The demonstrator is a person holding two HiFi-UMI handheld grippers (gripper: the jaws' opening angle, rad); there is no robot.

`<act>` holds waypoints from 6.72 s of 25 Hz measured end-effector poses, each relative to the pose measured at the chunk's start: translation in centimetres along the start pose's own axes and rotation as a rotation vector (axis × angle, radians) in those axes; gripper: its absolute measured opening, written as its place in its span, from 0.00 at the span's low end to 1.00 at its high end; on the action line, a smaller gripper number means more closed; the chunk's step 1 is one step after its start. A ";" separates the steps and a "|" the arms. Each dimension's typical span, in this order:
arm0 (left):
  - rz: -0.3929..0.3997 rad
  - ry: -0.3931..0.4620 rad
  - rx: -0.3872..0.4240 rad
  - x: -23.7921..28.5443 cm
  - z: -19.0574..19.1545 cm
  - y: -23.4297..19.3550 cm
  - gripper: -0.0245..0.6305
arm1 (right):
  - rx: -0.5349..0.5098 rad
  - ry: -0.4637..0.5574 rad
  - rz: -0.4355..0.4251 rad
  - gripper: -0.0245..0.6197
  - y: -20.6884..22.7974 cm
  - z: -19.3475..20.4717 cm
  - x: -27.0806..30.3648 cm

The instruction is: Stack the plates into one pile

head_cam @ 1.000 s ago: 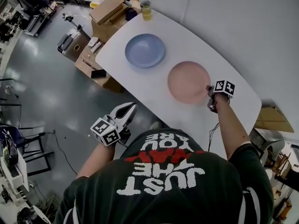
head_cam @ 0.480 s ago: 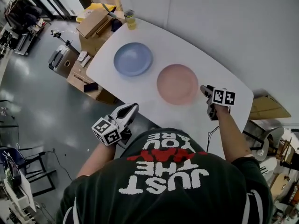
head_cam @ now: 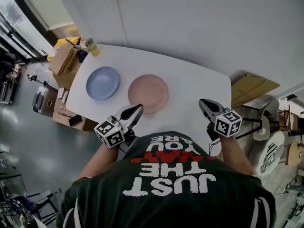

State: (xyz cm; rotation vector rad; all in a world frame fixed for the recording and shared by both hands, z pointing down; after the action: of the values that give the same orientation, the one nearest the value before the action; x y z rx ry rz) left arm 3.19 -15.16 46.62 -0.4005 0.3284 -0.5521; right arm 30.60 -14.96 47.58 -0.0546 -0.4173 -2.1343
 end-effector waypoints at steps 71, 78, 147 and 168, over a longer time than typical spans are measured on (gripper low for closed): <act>-0.609 -0.699 -0.434 -1.6 17.6 -26.6 0.12 | 0.027 -0.035 0.176 0.05 -8.9 5.9 7.8; -0.616 -0.620 -0.543 -1.8 14.6 -26.9 0.11 | 0.001 -0.050 0.147 0.05 -9.4 5.1 9.6; 0.138 -0.111 0.071 -29.5 -25.3 -34.8 0.05 | 0.087 0.175 0.278 0.05 -35.1 4.2 34.6; 0.110 -0.095 0.008 -29.2 -24.4 -33.5 0.05 | 0.065 0.171 0.254 0.05 -35.4 3.1 33.6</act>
State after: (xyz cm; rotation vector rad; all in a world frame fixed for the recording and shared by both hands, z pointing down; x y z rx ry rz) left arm -44.78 -31.55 46.04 -0.3966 0.2553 -0.4254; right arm -17.69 -22.75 47.36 0.1065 -0.3579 -1.8573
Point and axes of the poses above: the fingertips, and each gripper's own axes: x forward along the fingers, y to its right, z out of its underside, the point moved 2 cm from there along -x, backward along the fingers, and after that the axes turned 12 degrees about y, right-handed, at the moved point
